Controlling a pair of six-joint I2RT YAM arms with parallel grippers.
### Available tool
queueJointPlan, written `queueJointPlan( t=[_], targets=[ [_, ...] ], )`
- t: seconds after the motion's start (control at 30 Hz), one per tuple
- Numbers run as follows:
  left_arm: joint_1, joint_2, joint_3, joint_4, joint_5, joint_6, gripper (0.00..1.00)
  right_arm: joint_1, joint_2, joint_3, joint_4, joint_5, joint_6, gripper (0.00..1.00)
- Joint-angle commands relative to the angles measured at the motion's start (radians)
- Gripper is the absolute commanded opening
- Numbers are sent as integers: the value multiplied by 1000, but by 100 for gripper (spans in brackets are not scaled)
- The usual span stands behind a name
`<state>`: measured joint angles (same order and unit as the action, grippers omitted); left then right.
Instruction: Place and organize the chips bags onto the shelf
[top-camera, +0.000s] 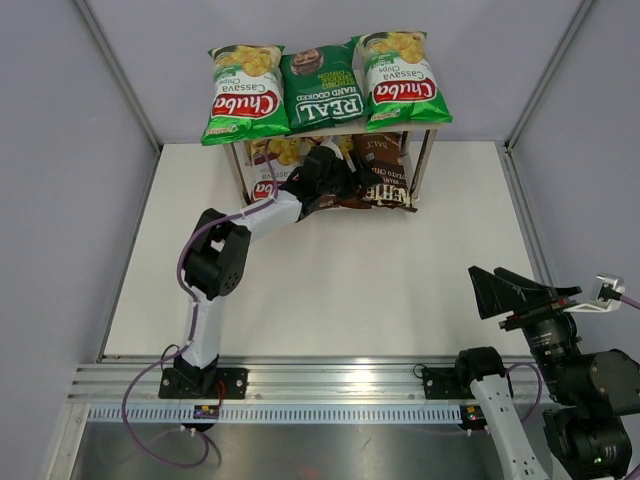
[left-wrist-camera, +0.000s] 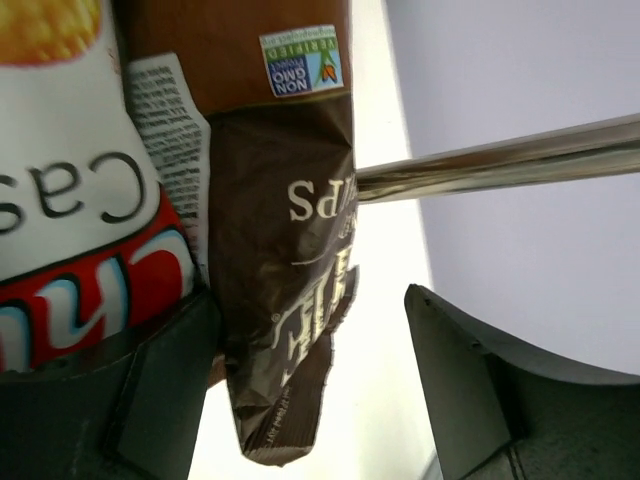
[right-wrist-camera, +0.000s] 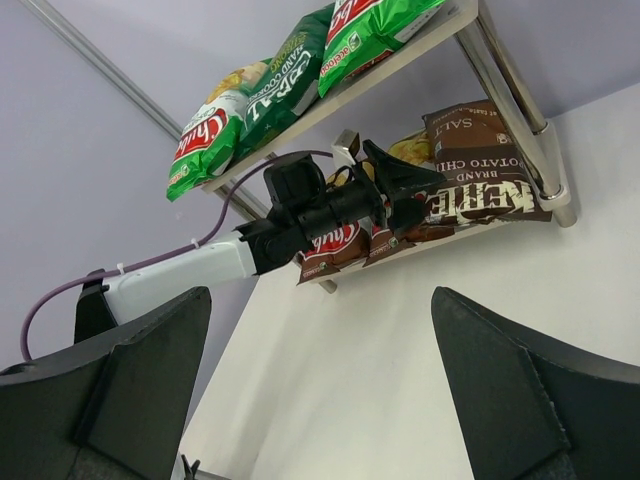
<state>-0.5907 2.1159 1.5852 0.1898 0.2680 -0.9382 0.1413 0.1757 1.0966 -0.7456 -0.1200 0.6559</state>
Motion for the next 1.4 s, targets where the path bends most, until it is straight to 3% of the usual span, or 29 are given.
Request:
queueJointPlan(
  t=[0.0, 0.3, 0.5, 0.77, 1.13, 1.37],
  targets=[
    [-8, -53, 100, -171, -114, 139, 77, -2, -10, -4, 32, -17, 4, 99],
    [-50, -53, 202, -279, -304, 343, 68, -2, -19, -26, 38, -36, 11, 100],
    [-73, -30, 263, -239, -297, 464, 58, -2, -21, -35, 38, -41, 8, 100],
    [-75, 56, 377, -263, -366, 512, 45, -2, -21, -44, 49, -55, 13, 99],
    [-70, 92, 332, -93, -374, 561, 35, -2, -35, -95, 77, -69, 27, 100],
    [-63, 150, 433, -167, -431, 616, 32, -2, -35, -116, 98, -84, 40, 99]
  ],
)
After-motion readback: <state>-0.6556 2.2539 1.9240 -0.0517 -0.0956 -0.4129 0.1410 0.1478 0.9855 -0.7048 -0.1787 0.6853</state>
